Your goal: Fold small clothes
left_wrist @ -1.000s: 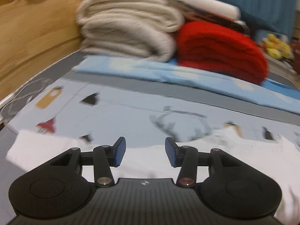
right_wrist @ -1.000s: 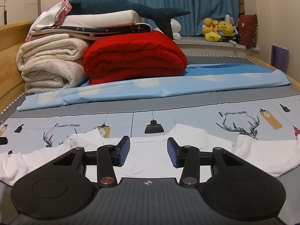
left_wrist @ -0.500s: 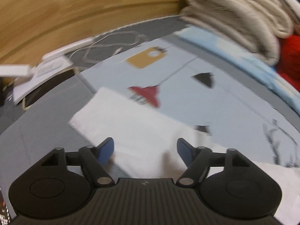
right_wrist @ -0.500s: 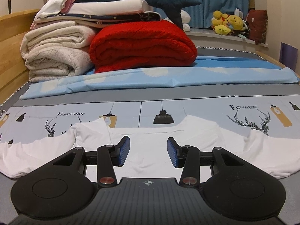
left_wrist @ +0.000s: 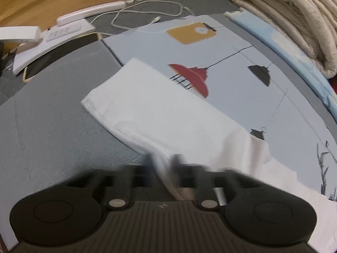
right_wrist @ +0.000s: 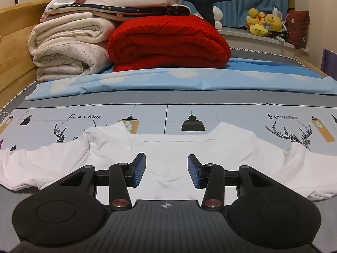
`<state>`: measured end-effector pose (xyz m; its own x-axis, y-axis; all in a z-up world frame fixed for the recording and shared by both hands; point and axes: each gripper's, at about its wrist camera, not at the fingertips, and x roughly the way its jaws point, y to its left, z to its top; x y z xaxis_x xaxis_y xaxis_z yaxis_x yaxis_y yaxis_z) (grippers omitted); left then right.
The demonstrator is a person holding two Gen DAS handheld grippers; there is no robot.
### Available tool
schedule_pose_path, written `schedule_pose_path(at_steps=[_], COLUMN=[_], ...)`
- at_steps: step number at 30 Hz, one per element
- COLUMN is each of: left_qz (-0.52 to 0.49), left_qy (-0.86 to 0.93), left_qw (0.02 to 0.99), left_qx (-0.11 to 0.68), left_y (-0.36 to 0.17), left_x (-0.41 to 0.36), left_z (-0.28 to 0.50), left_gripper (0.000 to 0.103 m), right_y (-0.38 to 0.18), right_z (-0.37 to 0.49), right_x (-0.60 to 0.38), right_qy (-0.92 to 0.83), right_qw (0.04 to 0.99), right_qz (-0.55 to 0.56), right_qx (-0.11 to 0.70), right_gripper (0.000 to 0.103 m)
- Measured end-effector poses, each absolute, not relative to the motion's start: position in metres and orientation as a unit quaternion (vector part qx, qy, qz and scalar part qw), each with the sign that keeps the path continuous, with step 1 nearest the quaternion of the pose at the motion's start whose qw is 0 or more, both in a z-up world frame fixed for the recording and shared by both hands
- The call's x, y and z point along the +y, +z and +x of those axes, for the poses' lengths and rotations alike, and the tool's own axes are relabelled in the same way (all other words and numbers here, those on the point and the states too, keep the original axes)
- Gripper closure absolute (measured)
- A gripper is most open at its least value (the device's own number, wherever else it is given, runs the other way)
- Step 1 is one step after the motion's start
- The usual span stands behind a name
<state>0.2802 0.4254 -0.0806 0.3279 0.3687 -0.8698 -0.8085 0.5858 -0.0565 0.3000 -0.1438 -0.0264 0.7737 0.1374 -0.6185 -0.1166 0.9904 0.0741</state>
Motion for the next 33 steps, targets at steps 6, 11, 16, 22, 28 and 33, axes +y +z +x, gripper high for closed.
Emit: schedule_pose_path(at_steps=[6,11,16,22,28,33], left_qz=[-0.219,-0.200,-0.175,-0.112,-0.148,-0.151], left_qy=[0.376,0.313,0.190,-0.062,-0.053,0.041], left_qw=[0.810,0.864,0.917,0.935,0.922,0.914], left_qx=[0.392,0.339,0.302,0.329,0.354,0.375], left_y=[-0.049,-0.004,0.035,0.043,0.035,0.027], left_x=[0.399,0.350,0.257,0.107,0.089,0.114], left_z=[0.290,0.300,0.307,0.309,0.310,0.309], left_gripper=[0.099,0.100,0.100,0.091,0.055,0.055], right_y=[-0.024,-0.015,-0.003,0.000,-0.008,-0.007], right_z=[0.298,0.289,0.275,0.259,0.248,0.246], right_x=[-0.146,-0.145,-0.144,-0.143,-0.151,-0.154], right_qy=[0.065,0.067,0.065,0.052,0.026,0.029], right_qw=[0.941,0.943,0.945,0.945,0.937,0.936], right_qz=[0.023,0.026,0.033,0.046,0.067,0.079], right_qx=[0.331,0.325,0.318,0.319,0.342,0.342], right_gripper=[0.057,0.058,0.064,0.066,0.066,0.072])
